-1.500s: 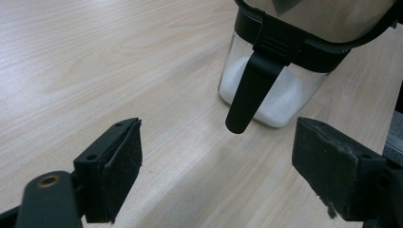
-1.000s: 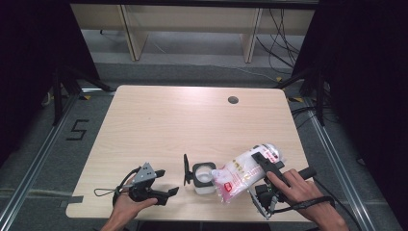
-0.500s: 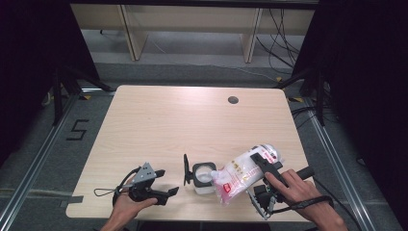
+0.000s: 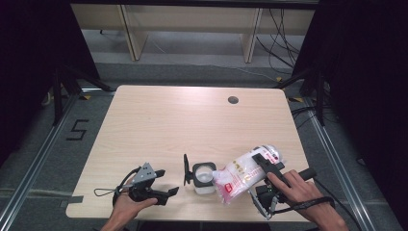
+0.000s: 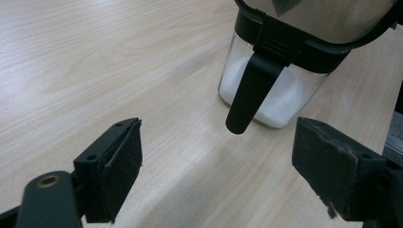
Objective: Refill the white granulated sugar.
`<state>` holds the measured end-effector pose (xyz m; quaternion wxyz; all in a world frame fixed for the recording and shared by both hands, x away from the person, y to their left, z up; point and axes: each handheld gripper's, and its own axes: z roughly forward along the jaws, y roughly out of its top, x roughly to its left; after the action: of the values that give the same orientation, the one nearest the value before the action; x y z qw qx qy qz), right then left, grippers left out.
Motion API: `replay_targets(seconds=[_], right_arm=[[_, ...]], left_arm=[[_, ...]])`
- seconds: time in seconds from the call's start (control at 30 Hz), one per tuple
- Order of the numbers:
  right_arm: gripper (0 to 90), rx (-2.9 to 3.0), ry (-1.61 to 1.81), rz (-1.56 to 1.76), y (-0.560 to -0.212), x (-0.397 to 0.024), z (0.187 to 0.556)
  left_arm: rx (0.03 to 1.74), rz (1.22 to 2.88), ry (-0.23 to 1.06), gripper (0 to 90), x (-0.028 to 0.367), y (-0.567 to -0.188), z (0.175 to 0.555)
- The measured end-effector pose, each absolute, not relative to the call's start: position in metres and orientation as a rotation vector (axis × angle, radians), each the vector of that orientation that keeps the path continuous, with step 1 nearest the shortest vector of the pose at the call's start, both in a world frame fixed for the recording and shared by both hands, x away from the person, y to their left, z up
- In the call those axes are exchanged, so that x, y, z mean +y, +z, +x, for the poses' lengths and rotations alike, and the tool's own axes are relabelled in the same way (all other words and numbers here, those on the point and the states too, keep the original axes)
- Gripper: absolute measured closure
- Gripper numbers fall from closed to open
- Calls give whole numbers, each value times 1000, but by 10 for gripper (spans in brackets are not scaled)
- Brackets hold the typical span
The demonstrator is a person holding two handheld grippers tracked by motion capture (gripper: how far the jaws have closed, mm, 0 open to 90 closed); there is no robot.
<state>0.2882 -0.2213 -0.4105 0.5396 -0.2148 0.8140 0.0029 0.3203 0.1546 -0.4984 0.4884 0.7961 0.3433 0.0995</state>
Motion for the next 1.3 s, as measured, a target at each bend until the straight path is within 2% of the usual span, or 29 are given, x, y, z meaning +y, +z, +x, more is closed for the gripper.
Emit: replay_targets(seconds=[1.3], right_arm=[[436, 1932, -7, -541, -407, -219, 285]], left_arm=[[835, 1929, 242, 167, 155, -498, 320]])
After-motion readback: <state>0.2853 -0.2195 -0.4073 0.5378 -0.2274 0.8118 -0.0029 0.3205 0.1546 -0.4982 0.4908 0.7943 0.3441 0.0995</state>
